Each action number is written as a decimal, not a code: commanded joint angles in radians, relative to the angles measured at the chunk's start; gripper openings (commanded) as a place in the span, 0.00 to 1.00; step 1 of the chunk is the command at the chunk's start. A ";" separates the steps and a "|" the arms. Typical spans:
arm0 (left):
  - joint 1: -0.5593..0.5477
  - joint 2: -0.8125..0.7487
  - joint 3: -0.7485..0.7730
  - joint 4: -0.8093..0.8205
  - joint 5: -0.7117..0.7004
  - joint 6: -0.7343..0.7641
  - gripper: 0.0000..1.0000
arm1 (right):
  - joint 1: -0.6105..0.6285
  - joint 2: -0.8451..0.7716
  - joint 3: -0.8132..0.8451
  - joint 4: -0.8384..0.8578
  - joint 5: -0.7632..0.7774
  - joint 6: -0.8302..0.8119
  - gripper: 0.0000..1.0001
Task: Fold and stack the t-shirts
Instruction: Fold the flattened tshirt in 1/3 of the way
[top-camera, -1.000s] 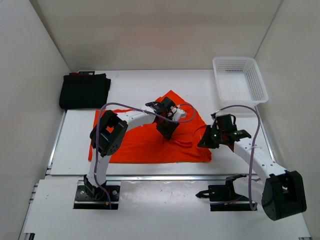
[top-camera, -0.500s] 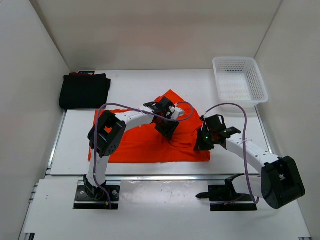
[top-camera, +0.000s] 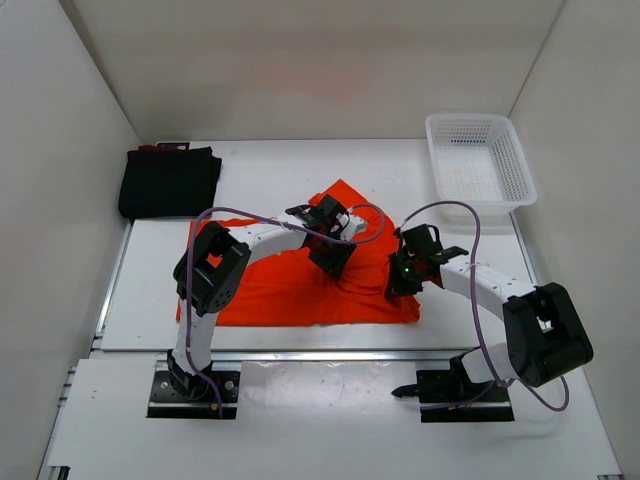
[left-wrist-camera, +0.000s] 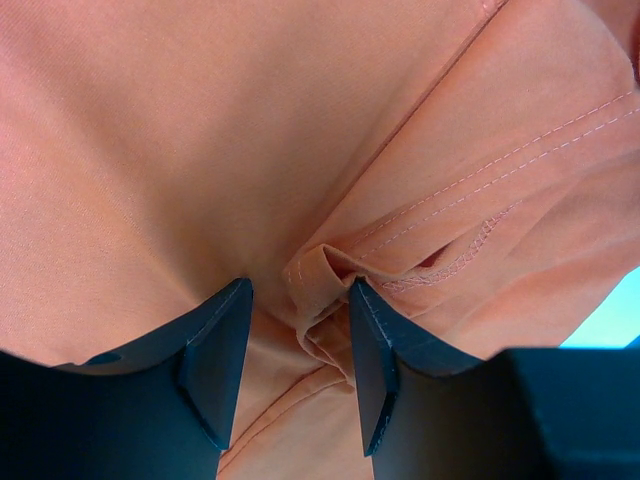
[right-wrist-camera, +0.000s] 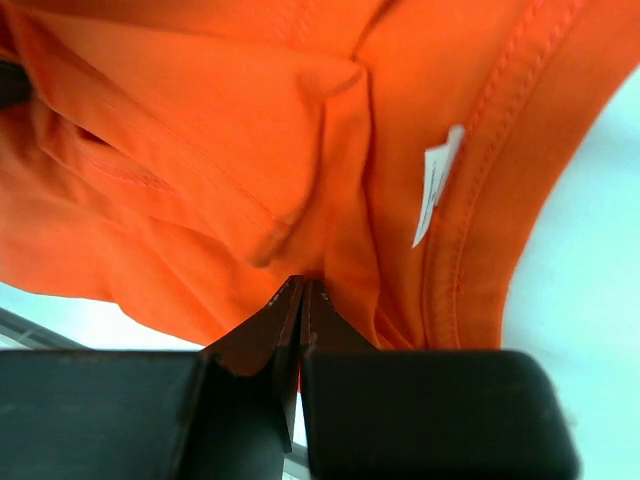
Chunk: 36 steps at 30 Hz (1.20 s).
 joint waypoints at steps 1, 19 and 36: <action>0.008 -0.016 -0.037 -0.065 -0.037 -0.004 0.55 | -0.007 0.001 0.041 0.057 -0.021 -0.008 0.00; 0.007 -0.008 -0.008 -0.065 -0.024 -0.008 0.58 | -0.020 0.094 0.058 0.165 -0.090 0.011 0.00; 0.079 -0.108 -0.015 -0.138 0.011 0.053 0.66 | -0.123 0.248 0.177 0.381 -0.155 0.165 0.00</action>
